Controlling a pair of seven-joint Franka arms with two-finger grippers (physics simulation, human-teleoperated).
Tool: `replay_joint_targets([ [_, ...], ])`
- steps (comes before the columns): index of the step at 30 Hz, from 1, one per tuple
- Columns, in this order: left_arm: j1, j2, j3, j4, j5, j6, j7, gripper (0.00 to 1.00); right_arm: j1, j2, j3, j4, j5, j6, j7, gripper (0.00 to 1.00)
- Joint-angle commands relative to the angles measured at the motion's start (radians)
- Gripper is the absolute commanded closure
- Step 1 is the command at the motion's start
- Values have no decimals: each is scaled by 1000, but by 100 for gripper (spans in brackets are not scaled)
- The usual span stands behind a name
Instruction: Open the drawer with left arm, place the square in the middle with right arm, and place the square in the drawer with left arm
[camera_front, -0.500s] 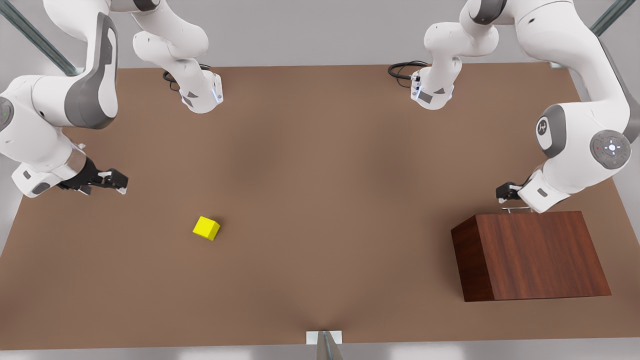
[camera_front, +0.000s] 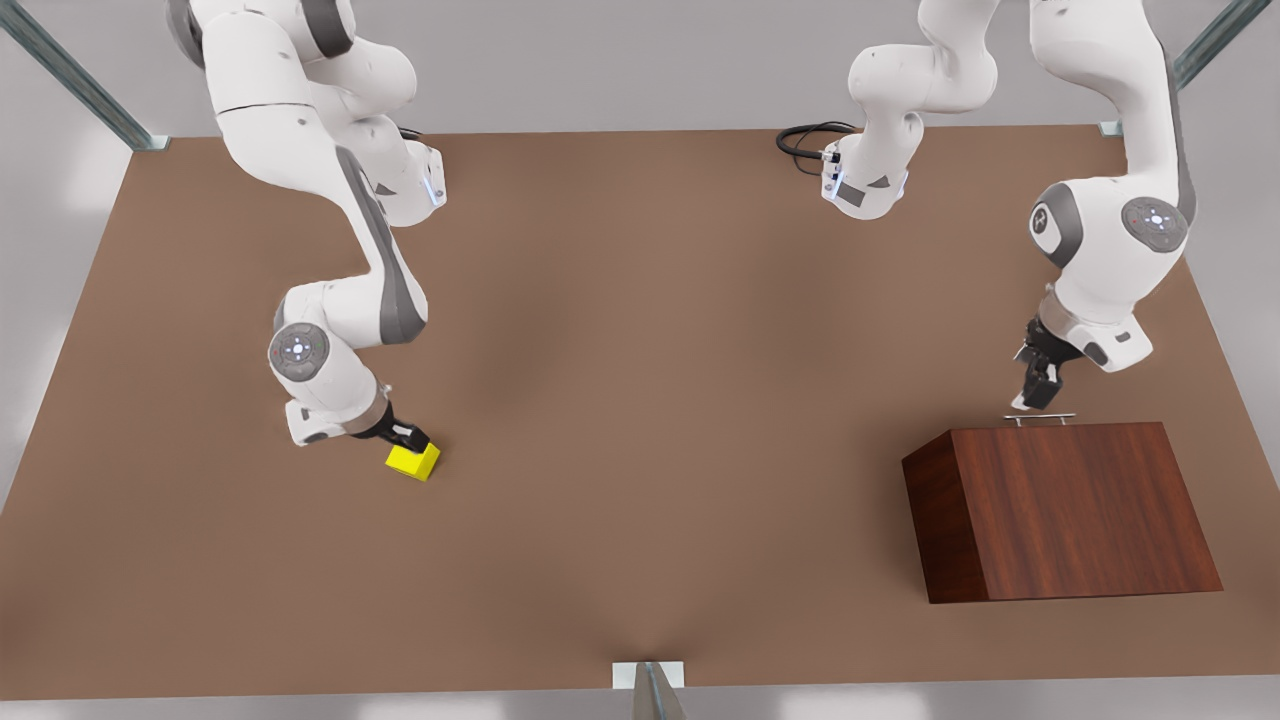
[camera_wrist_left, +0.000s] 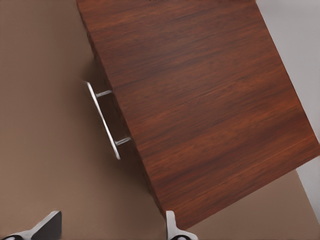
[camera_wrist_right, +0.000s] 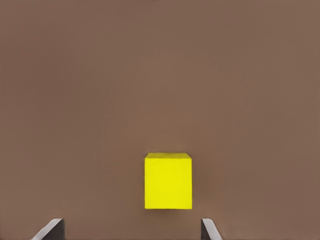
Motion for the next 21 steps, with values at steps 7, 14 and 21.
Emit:
replay_joint_targets([
  [7, -13, 6, 42, -114, -185, 129, -42, 0, -1, 33, 8, -120, 0, 126, 1, 0],
  [14, -11, 34, 85, -177, -261, 231, -42, 0, -12, 91, 9, -189, 0, 262, -1, 0],
  [21, -10, 92, 134, -177, -264, 274, -42, 0, -12, 144, 9, -190, -2, 377, -9, 0],
])
